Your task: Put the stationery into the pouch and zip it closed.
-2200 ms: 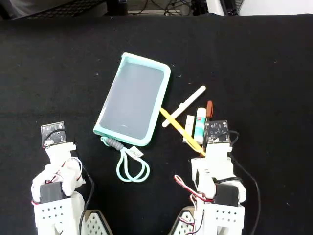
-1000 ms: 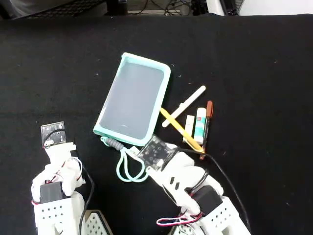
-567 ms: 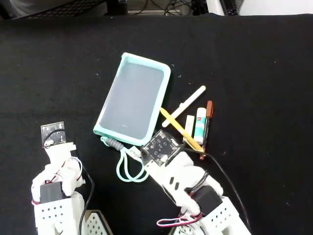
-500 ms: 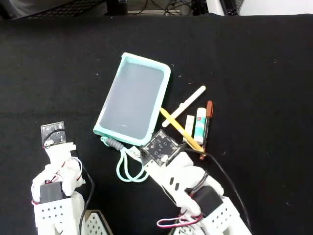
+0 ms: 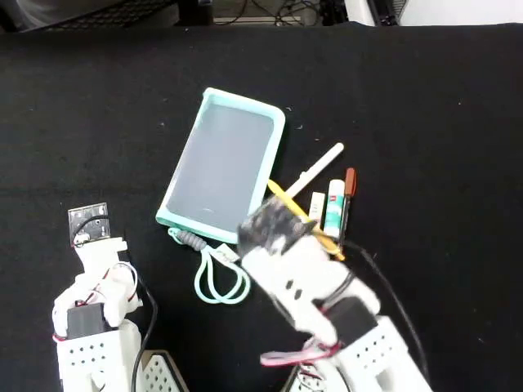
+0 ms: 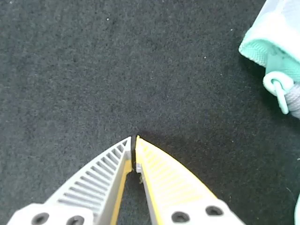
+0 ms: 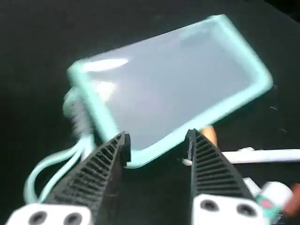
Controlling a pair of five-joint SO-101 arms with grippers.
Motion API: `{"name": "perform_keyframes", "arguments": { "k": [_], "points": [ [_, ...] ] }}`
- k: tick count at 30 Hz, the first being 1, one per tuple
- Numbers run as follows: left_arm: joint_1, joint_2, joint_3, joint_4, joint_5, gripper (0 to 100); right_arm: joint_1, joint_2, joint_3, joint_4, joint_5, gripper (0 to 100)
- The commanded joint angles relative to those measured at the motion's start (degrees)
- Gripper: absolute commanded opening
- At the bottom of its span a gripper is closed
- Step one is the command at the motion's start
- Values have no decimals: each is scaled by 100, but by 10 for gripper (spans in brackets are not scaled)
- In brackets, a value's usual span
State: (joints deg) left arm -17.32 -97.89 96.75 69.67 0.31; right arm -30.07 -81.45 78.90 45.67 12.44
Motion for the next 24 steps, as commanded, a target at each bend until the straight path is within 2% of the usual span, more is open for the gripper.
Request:
{"name": "perform_keyframes", "arguments": {
  "k": [1,5,9,16,24],
  "points": [
    [-40,18,13,9,35,30,642,1473,-1305,-53,70,198],
    [-40,18,13,9,35,30,396,2897,-1534,255,26,198],
    [-40,18,13,9,35,30,9,3705,-1349,-211,35,198],
    [-40,18,13,9,35,30,-967,3943,-884,-598,79,200],
    [-40,18,13,9,35,30,-1055,3960,-338,-1257,79,201]
  ]
}}
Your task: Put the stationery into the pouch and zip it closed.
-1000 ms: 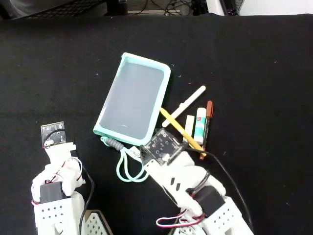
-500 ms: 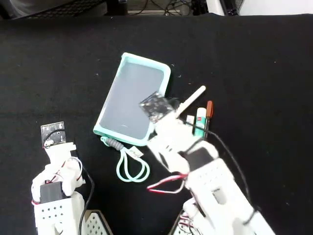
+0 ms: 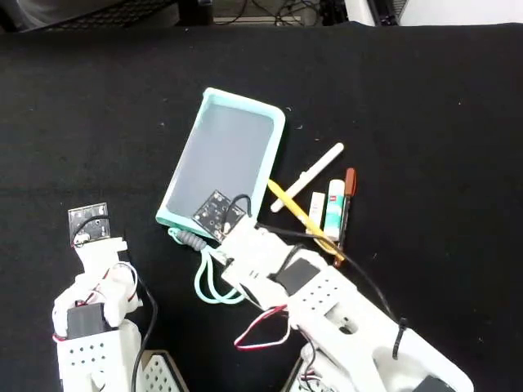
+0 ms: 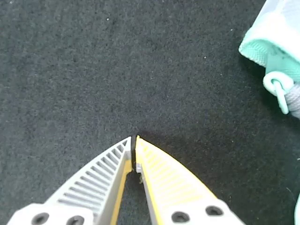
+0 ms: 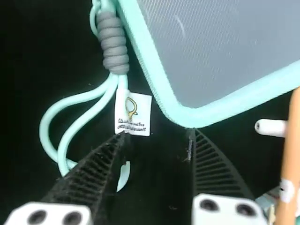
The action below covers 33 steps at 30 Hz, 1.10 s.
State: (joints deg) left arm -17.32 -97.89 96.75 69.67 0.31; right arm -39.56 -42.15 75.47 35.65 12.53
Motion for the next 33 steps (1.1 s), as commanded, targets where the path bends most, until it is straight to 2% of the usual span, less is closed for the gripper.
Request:
{"name": "perform_keyframes", "arguments": {
  "k": [1,6,13,22,29,33],
  "points": [
    [-40,18,13,9,35,30,-105,31,4,-273,70,201],
    [-40,18,13,9,35,30,-167,31,-4,-229,70,201],
    [-40,18,13,9,35,30,-404,22,-646,949,70,201],
    [-40,18,13,9,35,30,-413,119,-585,967,70,201],
    [-40,18,13,9,35,30,-378,1490,-971,712,466,198],
    [-40,18,13,9,35,30,-273,2185,-1543,932,457,172]
  ]
}}
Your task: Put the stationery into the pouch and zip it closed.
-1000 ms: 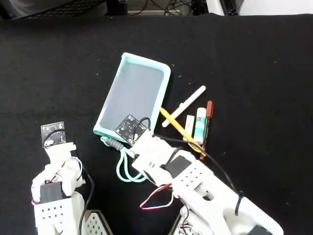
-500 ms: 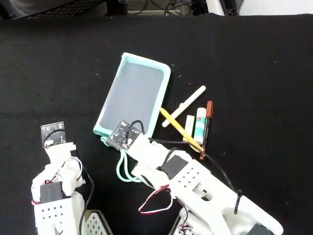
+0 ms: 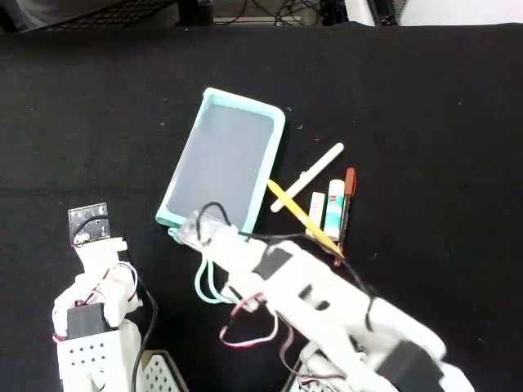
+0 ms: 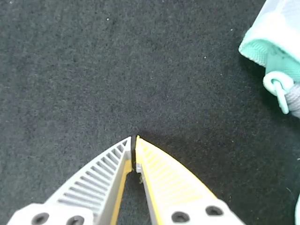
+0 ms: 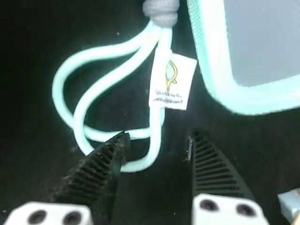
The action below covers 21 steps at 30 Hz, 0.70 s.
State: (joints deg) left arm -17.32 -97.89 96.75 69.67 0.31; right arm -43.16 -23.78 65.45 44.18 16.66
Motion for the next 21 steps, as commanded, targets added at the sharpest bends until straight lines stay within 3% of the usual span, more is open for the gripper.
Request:
{"name": "perform_keyframes", "arguments": {
  "k": [1,3,9,16,21],
  "points": [
    [-40,18,13,9,35,30,176,435,-646,158,35,132],
    [-40,18,13,9,35,30,404,462,-769,281,26,15],
    [-40,18,13,9,35,30,888,-277,-760,809,26,11],
    [-40,18,13,9,35,30,976,-2343,-743,2514,176,11],
    [-31,18,13,9,35,30,2119,-3741,-233,2664,1125,11]
  ]
}}
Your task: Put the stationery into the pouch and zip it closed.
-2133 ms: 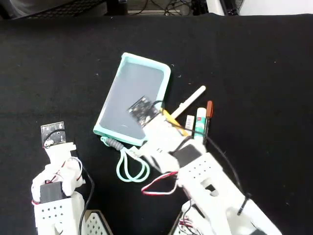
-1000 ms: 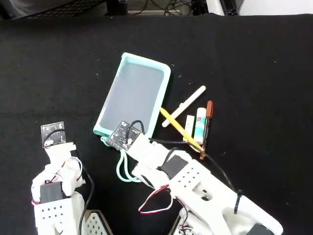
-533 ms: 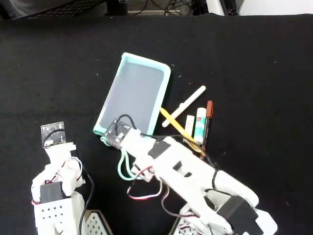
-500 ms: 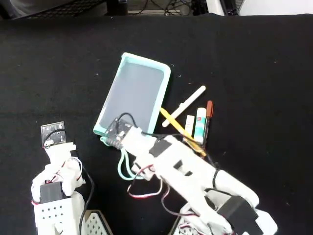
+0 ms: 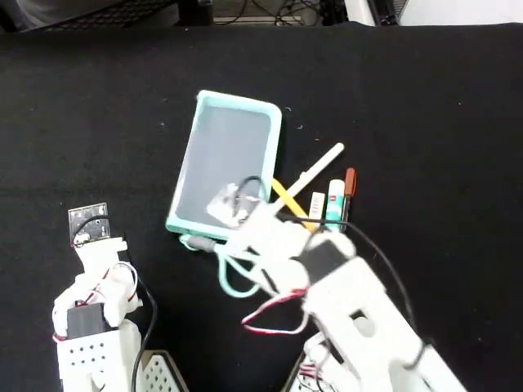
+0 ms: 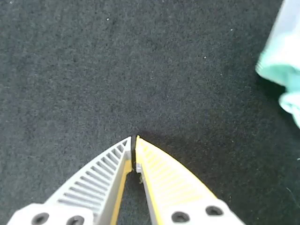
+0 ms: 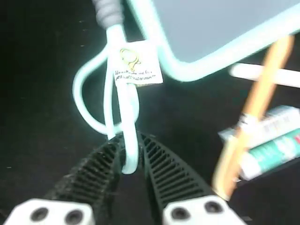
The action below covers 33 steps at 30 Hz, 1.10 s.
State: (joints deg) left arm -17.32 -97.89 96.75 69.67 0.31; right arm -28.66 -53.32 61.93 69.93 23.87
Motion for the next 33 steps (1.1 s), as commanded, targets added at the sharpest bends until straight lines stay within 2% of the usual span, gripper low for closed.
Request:
{"name": "perform_keyframes", "arguments": {
  "k": [1,4,7,12,22,26,29,33],
  "points": [
    [-31,18,13,9,35,30,958,-1033,215,88,519,11],
    [-40,18,13,9,35,30,1723,-1745,470,79,774,11],
    [-40,18,13,9,35,30,2101,-2387,620,105,905,11],
    [-40,18,13,9,35,30,2110,-3046,760,123,888,11],
    [-40,18,13,9,35,30,2075,-3143,-479,114,431,11],
    [-40,18,13,9,35,30,1653,-3143,-4,369,484,14],
    [-31,18,13,9,35,30,1486,-3143,673,431,985,17],
    [-31,18,13,9,35,30,1908,-3143,1244,440,1574,79]
  ]
}}
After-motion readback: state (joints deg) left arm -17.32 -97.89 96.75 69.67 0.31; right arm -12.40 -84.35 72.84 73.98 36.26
